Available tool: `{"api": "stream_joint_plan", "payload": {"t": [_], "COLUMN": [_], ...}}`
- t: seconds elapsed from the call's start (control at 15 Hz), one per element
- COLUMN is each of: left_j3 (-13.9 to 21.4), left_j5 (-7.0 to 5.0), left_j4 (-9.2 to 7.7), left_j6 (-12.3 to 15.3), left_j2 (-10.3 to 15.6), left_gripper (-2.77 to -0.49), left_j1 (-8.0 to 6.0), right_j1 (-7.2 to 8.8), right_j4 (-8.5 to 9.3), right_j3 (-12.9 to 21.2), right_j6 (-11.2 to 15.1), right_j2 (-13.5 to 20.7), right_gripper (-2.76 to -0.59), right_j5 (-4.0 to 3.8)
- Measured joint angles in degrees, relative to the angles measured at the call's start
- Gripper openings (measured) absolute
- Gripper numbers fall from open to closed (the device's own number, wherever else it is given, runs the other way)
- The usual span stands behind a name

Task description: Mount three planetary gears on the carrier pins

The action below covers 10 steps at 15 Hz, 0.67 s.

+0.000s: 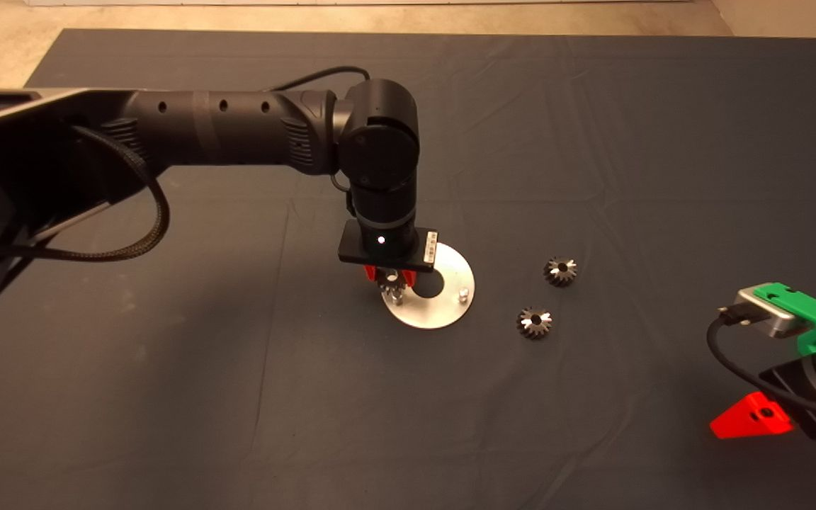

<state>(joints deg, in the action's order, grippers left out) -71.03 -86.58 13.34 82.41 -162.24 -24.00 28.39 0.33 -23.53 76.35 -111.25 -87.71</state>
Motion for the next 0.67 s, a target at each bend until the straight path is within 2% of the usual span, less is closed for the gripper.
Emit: {"api": "stream_joint_plan", "payload": {"t": [0.67], "left_j3": [0.17], "left_j5": [0.0], "left_j4": [-0.02], "left_j6": [0.04], "left_j2": [0.0], "left_gripper": [-2.4], "left_j1": [0.02], "right_j1": [0.0], "right_j4": [0.0], "right_j3": [0.0], "right_j6": [0.0], "right_j2": [-0.02], "right_gripper": [-0.61], "right_j5": [0.0]}}
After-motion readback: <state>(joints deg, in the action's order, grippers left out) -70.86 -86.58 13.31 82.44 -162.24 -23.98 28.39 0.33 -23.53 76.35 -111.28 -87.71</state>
